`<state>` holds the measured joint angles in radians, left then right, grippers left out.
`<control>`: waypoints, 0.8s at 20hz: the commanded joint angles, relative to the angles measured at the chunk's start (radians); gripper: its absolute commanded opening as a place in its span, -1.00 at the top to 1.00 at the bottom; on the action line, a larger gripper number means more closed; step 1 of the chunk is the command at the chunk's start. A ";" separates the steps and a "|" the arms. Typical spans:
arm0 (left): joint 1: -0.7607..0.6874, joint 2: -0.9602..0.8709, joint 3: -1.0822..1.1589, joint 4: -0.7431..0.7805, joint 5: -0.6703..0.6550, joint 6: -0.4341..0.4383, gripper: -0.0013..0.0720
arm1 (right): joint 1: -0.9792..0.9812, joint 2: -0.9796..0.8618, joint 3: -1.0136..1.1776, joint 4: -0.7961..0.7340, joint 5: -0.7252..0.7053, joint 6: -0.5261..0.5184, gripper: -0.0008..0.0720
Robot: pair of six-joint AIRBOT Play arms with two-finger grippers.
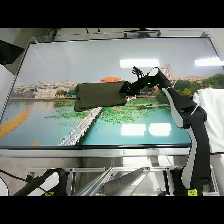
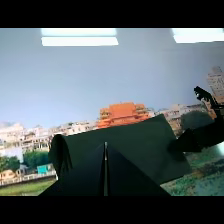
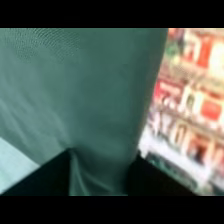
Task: Fold the shirts.
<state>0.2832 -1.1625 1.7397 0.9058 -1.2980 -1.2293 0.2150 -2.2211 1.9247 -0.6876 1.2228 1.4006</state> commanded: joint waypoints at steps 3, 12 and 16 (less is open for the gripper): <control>0.000 0.000 0.000 -0.002 -0.014 -0.002 0.89 | 0.023 0.008 0.002 0.205 -0.020 -0.072 0.93; 0.000 0.000 0.000 -0.018 -0.033 -0.003 0.89 | -0.234 0.413 0.002 -0.003 -0.152 0.195 0.94; 0.000 0.000 0.000 -0.017 -0.068 -0.002 0.89 | -0.526 0.634 0.001 -0.148 0.005 0.373 0.94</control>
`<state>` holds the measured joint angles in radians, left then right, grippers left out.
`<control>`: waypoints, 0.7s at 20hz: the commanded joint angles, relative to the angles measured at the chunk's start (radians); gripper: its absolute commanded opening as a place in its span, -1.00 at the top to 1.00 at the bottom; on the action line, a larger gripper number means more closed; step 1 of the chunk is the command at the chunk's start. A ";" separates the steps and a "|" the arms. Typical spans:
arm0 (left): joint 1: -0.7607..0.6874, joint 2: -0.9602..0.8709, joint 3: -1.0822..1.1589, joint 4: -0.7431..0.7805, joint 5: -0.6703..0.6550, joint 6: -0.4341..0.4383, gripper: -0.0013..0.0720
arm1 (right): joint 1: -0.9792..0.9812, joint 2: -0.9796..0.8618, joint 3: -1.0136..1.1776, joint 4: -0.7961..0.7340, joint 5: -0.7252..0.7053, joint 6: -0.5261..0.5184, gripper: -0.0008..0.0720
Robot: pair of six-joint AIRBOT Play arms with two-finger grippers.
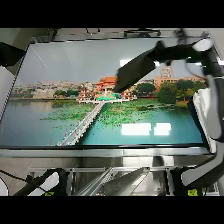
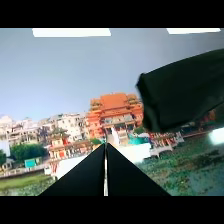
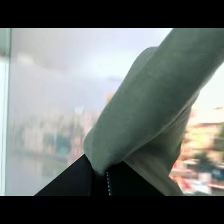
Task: Fold the shirts.
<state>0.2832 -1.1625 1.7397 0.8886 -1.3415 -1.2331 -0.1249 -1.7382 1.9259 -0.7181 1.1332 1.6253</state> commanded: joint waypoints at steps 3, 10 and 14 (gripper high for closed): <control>0.000 0.000 0.000 0.001 -0.055 0.002 0.89 | -0.399 0.294 -0.003 -0.274 0.322 0.249 0.94; 0.000 0.000 0.000 0.001 -0.074 0.002 0.89 | -0.716 0.567 -0.240 -0.748 0.644 0.275 0.94; 0.000 -0.001 0.000 0.001 -0.074 0.002 0.89 | -0.818 0.691 -0.677 -0.764 0.493 0.276 0.94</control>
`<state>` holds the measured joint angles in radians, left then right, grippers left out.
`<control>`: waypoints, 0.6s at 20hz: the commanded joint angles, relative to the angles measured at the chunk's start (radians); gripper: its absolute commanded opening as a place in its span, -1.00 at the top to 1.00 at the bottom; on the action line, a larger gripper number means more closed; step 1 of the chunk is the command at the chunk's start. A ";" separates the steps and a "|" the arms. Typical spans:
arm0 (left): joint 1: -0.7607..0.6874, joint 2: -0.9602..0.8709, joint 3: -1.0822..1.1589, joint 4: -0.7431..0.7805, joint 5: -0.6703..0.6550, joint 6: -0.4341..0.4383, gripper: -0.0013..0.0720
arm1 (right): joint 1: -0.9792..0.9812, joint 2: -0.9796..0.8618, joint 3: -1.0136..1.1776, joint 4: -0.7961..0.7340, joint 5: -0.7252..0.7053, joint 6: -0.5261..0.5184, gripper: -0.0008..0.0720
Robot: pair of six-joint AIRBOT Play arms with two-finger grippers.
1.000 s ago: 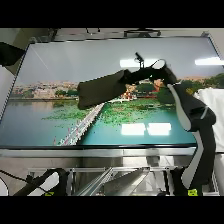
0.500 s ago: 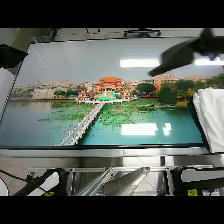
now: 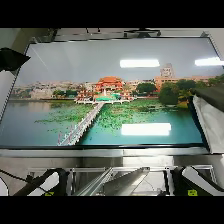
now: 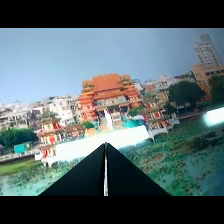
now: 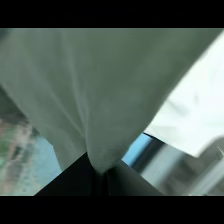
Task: Fold the shirts.
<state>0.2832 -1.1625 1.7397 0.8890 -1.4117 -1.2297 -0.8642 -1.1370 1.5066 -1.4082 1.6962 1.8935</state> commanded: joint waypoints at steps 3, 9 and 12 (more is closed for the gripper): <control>0.000 -0.001 0.000 0.001 -0.003 -0.001 0.89 | -0.126 0.134 -0.520 -0.090 -0.231 0.007 0.93; 0.000 -0.001 0.000 0.001 -0.003 -0.001 0.89 | -0.150 0.105 -0.621 -0.092 -0.278 -0.082 -0.98; 0.000 -0.001 0.000 0.000 -0.002 -0.001 0.89 | -0.150 0.105 -0.479 -0.090 -0.194 -0.092 -0.98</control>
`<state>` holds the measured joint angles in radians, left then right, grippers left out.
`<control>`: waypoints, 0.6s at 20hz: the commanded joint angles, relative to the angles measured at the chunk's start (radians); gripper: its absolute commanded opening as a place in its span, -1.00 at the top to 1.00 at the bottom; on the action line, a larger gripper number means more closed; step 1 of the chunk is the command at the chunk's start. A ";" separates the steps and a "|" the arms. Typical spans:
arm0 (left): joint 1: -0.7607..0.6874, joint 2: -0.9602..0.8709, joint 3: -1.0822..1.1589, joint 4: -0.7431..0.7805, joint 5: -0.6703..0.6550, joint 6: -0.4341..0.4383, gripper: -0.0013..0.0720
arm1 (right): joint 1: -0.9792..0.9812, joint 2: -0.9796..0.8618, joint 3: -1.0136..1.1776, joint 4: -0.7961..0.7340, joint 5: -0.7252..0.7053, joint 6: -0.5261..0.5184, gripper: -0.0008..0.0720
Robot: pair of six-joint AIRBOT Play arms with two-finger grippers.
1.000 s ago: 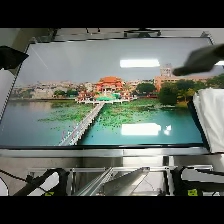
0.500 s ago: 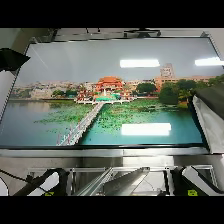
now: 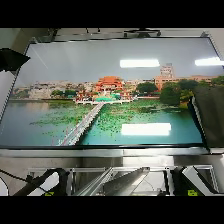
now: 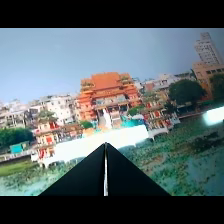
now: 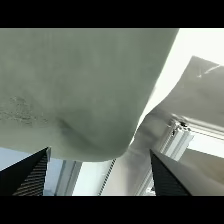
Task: Fold the shirts.
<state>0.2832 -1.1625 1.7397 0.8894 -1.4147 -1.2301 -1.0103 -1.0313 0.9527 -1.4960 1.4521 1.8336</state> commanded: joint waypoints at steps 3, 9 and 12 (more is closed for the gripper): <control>0.000 0.000 0.000 0.000 0.001 -0.001 0.89 | -0.002 -0.001 0.285 0.127 0.109 -0.031 -0.98; 0.000 0.000 0.000 0.000 -0.012 -0.046 0.89 | 0.119 0.023 0.468 0.705 -0.087 -0.142 0.93; -0.007 0.011 -0.023 -0.023 -0.089 -0.101 0.89 | 0.304 0.047 0.439 0.679 -0.064 -0.217 0.93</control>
<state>0.2821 -1.1606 1.7340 0.8871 -1.4479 -1.2819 -0.8425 -1.0058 1.3895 -0.9199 1.4094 1.7012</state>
